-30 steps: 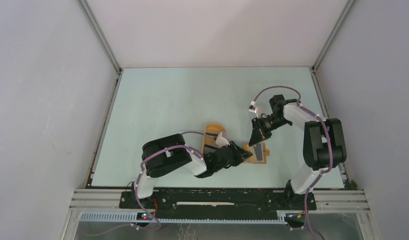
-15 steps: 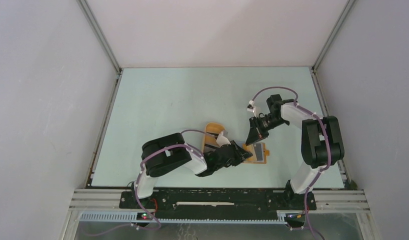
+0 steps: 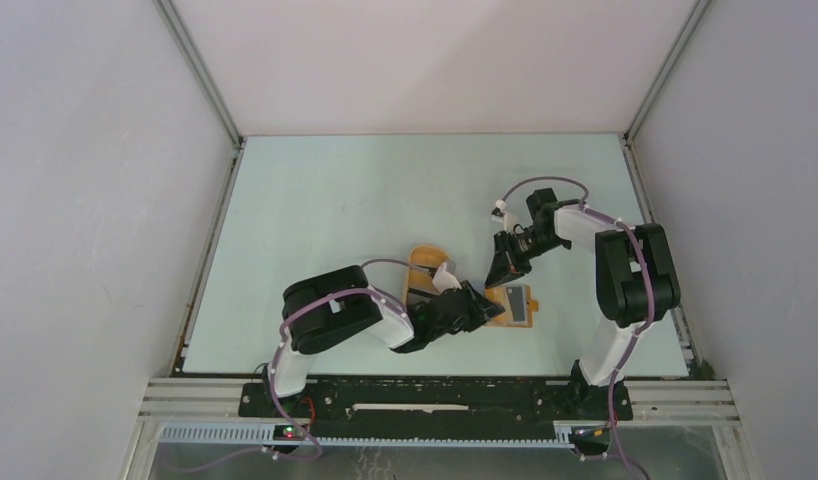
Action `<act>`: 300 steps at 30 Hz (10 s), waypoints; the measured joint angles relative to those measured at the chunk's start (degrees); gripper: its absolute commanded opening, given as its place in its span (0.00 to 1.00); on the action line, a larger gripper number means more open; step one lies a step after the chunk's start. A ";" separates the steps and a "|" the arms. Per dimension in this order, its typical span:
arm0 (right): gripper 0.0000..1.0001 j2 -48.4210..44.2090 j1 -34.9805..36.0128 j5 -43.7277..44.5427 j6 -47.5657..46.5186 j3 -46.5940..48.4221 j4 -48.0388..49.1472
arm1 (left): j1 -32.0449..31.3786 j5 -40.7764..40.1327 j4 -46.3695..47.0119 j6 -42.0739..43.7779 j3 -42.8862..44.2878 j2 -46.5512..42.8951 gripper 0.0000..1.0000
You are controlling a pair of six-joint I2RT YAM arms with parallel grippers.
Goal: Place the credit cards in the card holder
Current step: Insert the credit card into the card holder, then pick up the credit card from the storage box.
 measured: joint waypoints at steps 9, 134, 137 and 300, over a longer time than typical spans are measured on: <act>0.16 0.74 2.86 0.48 2.14 0.13 0.72 | 0.15 -0.02 -0.81 1.22 0.02 -0.50 0.31; 0.86 -49.79 -8.94 1.29 -28.26 -4.44 -4.33 | 3.48 1.88 -31.41 46.21 6.23 -35.36 0.69; 0.89 -51.32 -6.71 -5.64 -31.45 -3.39 -3.52 | 3.61 -4.04 -33.99 52.65 4.48 -43.67 0.88; 0.48 24.65 30.99 -0.42 -23.96 37.59 -26.21 | 28.94 -12.72 -34.10 42.95 -36.37 -69.94 0.99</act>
